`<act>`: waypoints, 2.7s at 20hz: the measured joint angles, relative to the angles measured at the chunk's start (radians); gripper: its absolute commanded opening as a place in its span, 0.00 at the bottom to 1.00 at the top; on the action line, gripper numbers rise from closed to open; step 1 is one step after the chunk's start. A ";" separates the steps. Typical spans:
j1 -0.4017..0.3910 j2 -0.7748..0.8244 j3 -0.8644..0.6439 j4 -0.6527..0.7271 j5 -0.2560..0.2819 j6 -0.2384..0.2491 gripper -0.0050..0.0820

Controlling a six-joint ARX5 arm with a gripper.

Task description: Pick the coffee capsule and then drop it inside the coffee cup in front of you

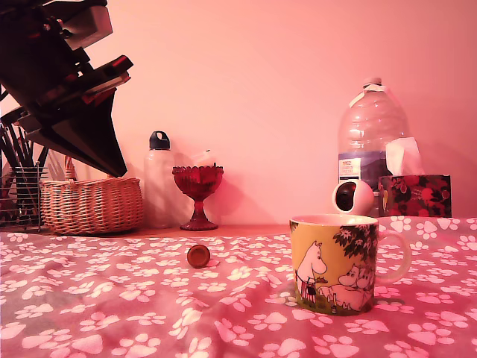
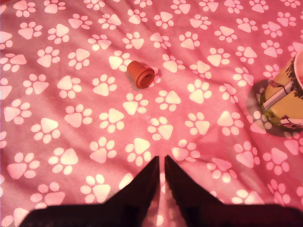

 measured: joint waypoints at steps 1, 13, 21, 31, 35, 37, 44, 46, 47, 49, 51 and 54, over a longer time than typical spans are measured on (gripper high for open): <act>0.000 0.000 0.000 0.000 0.000 0.000 0.08; 0.000 0.000 0.000 0.049 0.007 -0.080 0.76; 0.000 0.000 0.000 0.201 -0.008 -0.090 0.76; 0.000 0.000 -0.102 0.485 -0.034 -0.082 0.76; 0.000 0.000 -0.242 0.674 -0.071 -0.082 0.76; 0.000 0.000 -0.266 0.748 -0.100 -0.086 0.76; -0.031 0.065 -0.273 0.883 -0.163 -0.164 0.76; -0.064 0.135 -0.275 0.925 -0.184 -0.187 0.76; -0.079 0.167 -0.276 0.948 -0.200 -0.205 0.75; -0.103 0.211 -0.279 0.995 -0.233 -0.216 0.75; -0.119 0.243 -0.280 1.043 -0.250 -0.237 0.75; -0.131 0.306 -0.280 1.102 -0.257 -0.261 0.75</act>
